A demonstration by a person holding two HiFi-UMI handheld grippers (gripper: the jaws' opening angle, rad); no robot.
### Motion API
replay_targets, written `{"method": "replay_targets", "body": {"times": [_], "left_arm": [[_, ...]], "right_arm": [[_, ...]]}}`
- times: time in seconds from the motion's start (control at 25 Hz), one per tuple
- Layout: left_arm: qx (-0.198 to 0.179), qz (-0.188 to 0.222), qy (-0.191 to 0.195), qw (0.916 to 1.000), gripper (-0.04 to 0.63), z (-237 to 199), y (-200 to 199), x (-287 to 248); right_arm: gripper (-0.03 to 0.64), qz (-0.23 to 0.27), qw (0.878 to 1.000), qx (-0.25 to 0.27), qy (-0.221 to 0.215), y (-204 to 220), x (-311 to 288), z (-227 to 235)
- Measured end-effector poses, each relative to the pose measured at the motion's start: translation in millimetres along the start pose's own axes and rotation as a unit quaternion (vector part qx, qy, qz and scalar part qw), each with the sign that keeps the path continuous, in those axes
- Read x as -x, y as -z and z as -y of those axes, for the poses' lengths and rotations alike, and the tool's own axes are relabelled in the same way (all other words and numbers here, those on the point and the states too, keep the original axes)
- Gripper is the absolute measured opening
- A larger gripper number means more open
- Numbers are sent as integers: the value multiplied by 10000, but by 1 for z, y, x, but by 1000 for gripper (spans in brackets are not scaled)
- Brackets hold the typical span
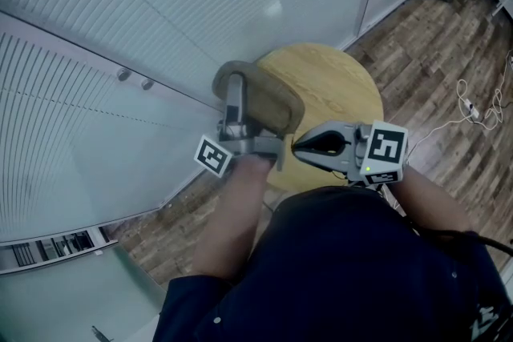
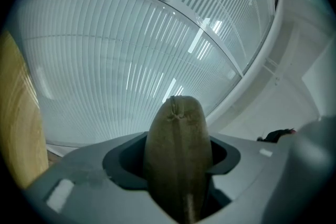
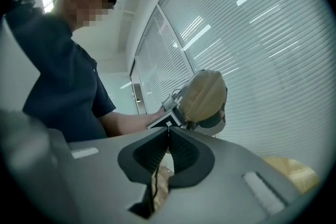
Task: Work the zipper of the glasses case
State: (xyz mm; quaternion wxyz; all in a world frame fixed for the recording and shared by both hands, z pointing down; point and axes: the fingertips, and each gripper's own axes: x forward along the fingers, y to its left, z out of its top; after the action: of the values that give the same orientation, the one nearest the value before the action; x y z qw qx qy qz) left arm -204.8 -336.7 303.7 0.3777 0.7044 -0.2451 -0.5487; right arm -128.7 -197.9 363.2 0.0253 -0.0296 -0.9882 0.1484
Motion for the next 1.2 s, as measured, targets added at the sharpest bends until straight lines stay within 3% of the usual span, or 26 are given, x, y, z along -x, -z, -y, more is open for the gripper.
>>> {"method": "replay_targets", "body": {"times": [0.08, 0.28, 0.4, 0.44, 0.52, 0.56, 0.72, 0.96, 1.04, 1.2], "left_arm": [[-43, -74, 66, 9999, 293, 3, 1, -2], [-564, -641, 60, 9963, 293, 5, 9, -8], [-579, -753, -14, 9955, 295, -1, 13, -9], [-563, -737, -26, 9957, 295, -3, 13, -9], [-611, -747, -38, 9953, 295, -2, 14, -10], [-684, -786, -51, 9945, 295, -1, 14, -11], [-1129, -1041, -186, 9880, 295, -3, 13, -7], [-1445, -1289, -537, 9796, 295, -22, 4, 15], [-1326, -1381, -527, 9801, 295, -24, 1, 21], [-594, -971, -230, 9932, 296, -19, -12, 29]], "right_arm": [[12, 38, 10000, -58, -27, 1, 1, 1], [15, 38, 9994, -303, 156, 10, 9, 12], [18, -154, 9991, -387, 127, 21, 5, 13], [37, -309, 9989, -340, 51, 26, 3, 10], [196, -549, 9981, -271, -103, 32, 0, 1], [207, -577, 9979, -270, -124, 32, 0, -1], [207, -422, 9984, -361, 87, 32, 12, 9], [207, -185, 9973, -439, 563, 24, 41, 31], [207, -13, 9957, -530, 759, 18, 48, 40], [207, 218, 9918, -606, 1105, 12, 64, 55]]}}
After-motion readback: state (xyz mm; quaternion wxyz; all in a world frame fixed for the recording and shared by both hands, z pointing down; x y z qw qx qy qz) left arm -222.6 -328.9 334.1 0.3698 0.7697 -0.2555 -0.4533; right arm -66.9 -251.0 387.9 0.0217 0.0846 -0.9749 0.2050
